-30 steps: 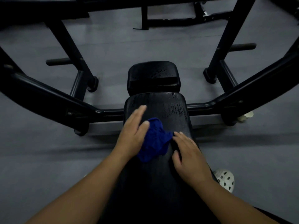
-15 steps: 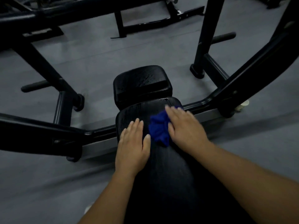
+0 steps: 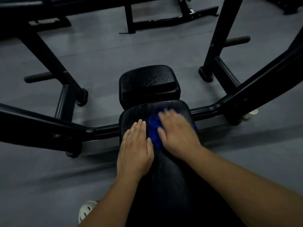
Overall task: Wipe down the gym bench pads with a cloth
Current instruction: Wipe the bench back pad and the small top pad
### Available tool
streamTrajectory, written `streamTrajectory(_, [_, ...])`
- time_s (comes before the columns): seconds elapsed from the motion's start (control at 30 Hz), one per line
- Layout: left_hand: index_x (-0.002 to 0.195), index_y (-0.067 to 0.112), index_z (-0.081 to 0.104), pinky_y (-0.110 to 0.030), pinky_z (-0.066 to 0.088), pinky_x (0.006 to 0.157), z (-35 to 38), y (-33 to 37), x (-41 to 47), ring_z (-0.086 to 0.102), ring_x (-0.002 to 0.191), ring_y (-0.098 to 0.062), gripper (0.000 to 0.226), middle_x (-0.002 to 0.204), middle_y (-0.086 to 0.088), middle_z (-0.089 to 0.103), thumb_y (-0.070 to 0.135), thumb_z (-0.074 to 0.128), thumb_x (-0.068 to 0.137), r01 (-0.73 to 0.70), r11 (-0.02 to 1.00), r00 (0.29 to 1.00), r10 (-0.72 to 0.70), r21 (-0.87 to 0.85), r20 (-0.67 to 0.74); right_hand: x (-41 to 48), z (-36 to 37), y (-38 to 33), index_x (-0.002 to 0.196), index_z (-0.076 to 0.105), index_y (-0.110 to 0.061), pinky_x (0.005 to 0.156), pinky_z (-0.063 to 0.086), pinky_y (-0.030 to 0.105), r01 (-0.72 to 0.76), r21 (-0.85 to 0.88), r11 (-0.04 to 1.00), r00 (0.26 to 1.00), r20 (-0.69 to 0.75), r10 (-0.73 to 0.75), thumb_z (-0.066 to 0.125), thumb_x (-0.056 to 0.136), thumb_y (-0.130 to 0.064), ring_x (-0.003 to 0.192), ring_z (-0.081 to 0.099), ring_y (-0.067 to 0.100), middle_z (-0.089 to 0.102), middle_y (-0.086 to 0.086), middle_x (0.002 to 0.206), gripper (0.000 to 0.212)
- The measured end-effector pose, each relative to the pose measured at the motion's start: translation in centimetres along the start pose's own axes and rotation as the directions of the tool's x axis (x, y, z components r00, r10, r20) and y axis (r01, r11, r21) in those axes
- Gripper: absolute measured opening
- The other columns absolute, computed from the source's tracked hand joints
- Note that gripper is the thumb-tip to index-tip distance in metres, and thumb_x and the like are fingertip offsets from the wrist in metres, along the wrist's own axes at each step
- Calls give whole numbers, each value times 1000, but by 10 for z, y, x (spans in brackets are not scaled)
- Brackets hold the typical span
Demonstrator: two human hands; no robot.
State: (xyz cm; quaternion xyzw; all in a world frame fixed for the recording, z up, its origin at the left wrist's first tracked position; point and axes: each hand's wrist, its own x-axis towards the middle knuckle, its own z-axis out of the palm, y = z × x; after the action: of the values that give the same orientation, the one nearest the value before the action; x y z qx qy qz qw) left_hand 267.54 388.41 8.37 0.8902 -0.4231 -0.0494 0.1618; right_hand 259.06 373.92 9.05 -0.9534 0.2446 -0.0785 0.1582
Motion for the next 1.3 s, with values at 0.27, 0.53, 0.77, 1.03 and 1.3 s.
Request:
streamTrajectory(0.27, [155,14,30,-36,17,124,3,-4,2,26,149,-16,66,161,-3,32,40,20,96,-9,999,1000,8,-45,-21,-8,-8,1,154,32,-14,122,18,34,-88,60,994,996,12,87,47,97,-32,148,25,20,34,5,159,62])
streamTrajectory(0.53, [156,18,31,-32,20,121,-34,16,-24,26,149,-19,55,163,-3,28,26,41,103,-4,979,1000,10,-205,26,-39,-50,-32,154,30,-25,115,31,31,-224,399,889,958,259,125,45,99,-22,139,41,16,44,-5,153,57])
streamTrajectory(0.77, [157,30,25,-43,12,124,-24,54,-56,10,153,-24,62,167,-1,15,47,36,98,-125,992,981,128,-26,144,-82,-67,-31,142,48,-15,107,37,30,-170,184,968,984,94,154,42,94,-7,130,48,19,51,3,144,49])
streamTrajectory(1.03, [154,34,31,-42,12,123,-21,30,10,13,153,-24,56,167,-4,15,43,39,99,-249,965,941,221,79,256,-13,-42,13,127,64,-11,109,40,31,142,-42,989,987,84,-138,55,85,-3,124,55,21,60,6,133,44])
streamTrajectory(1.3, [157,33,20,-42,13,123,-52,14,-9,7,153,-26,57,168,-4,6,38,37,103,-90,990,922,41,110,385,-38,-68,-7,125,65,-12,106,45,34,127,-70,989,977,181,-112,62,76,-4,120,58,22,62,5,130,49])
